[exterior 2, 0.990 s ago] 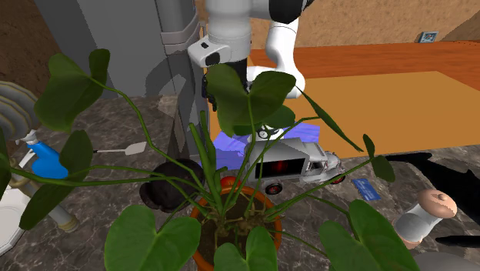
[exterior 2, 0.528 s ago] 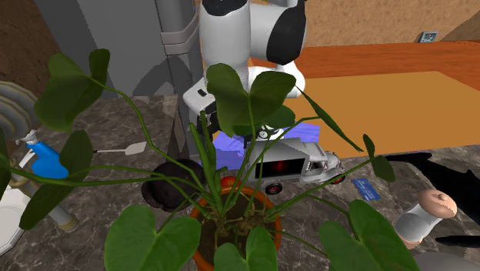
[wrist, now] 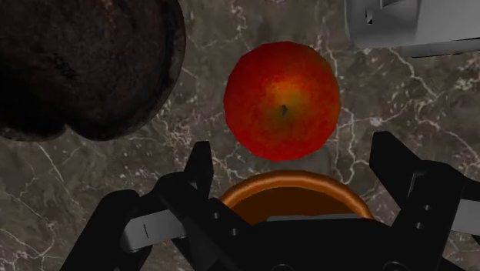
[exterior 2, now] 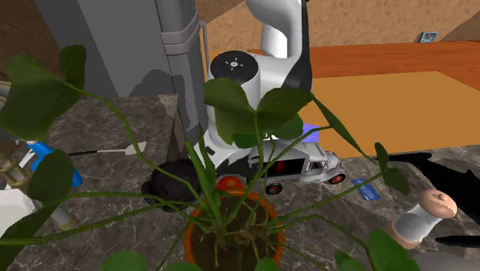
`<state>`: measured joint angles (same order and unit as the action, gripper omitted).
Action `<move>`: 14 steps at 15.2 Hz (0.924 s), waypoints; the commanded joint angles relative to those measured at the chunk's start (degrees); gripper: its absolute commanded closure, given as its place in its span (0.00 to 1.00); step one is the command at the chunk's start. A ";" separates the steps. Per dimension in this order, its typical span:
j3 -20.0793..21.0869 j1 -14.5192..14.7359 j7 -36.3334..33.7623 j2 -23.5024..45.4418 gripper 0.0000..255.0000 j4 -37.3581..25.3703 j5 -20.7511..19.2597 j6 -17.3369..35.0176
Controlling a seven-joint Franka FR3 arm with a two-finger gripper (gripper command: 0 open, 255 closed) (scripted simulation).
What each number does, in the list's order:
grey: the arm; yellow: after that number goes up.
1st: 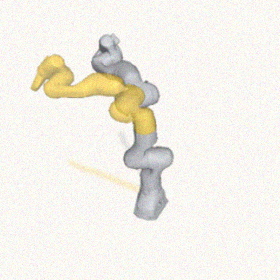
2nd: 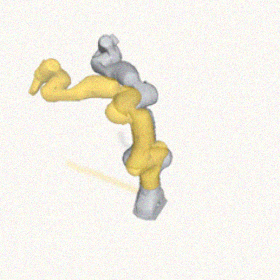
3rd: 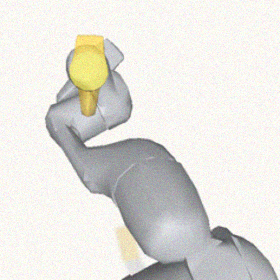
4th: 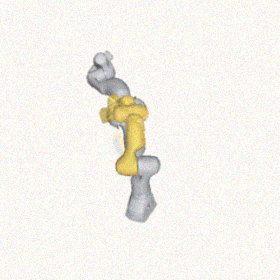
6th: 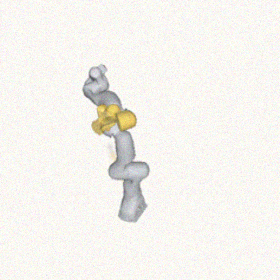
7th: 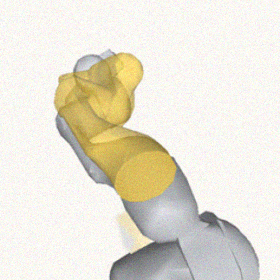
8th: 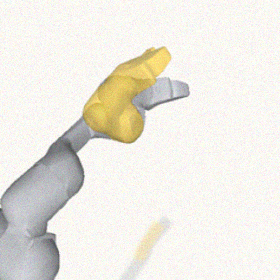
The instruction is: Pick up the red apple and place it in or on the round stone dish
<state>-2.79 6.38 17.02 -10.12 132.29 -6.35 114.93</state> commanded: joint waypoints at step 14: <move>0.06 0.49 1.15 7.94 0.00 1.71 -0.72 8.57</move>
<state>-2.95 6.68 18.02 -3.20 133.31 -7.06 123.81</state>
